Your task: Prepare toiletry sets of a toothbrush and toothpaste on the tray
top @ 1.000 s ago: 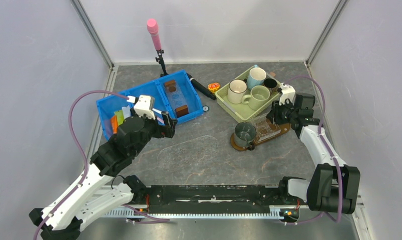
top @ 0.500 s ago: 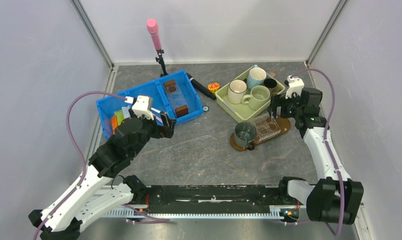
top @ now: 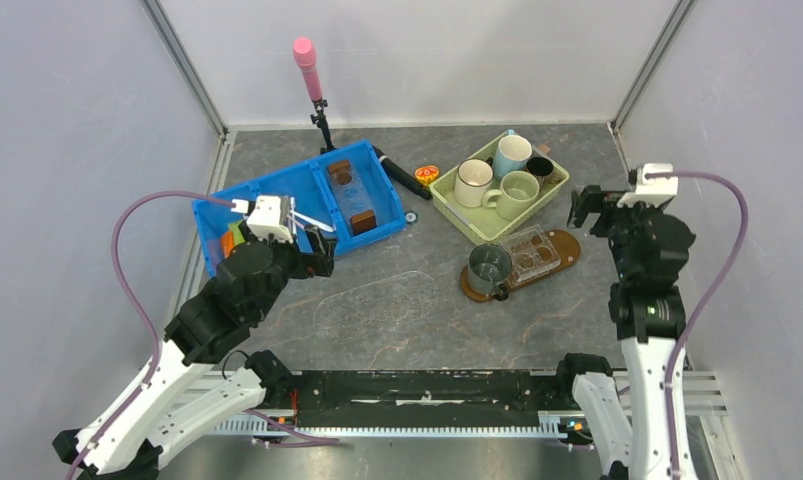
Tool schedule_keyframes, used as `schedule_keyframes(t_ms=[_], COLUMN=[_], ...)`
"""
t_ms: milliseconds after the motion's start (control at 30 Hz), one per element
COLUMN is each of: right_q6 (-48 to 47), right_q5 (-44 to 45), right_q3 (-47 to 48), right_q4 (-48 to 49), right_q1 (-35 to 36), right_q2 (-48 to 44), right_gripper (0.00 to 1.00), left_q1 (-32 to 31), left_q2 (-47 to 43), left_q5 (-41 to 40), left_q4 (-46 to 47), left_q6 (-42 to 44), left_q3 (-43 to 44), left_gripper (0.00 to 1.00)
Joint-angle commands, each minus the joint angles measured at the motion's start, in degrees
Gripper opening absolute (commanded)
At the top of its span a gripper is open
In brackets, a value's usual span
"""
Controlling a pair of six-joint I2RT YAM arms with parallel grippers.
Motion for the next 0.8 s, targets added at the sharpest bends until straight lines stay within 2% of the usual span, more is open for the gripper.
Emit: schedule_keyframes(t_ms=[0,200,467,533,667,767], right_q6=[0.8,1.5,1.7,0.7,-1.7,-3.3], right_q5=[-0.6,-3.1,-4.0,-3.1,0.1,2.2], right_q3=[-2.2,0.3,0.6,1.3,2.9,3.5], right_q4=[2.4,-0.2,1.4,1.1,-0.2,-0.9], right_q1=[0.0,0.9,3.8,5.3,9.9,12.9], right_q2=[-4.4,-1.9,0.8,2.0,4.1,4.4], right_gripper=[0.98,0.97,0.97,0.97,0.97,0.97], left_q1=[-0.2,-0.1,2.1,7.4,25.8,32.6], left_q2=[0.3,2.8,11.1,12.7,14.9,17.7], left_q5=[-6.3,-8.3,-18.0,-14.9,-0.7,2.3], left_q4=[-2.7,-6.1,-11.9,-11.9,-9.3,-6.8], left_q6=[-0.6,-0.3,-1.3,-2.1,-3.2,-2.0], left_q3=[3.4,6.3,9.5,9.9,8.5,7.8], left_gripper=[1.00,1.00,1.00,1.00,0.99,0.98])
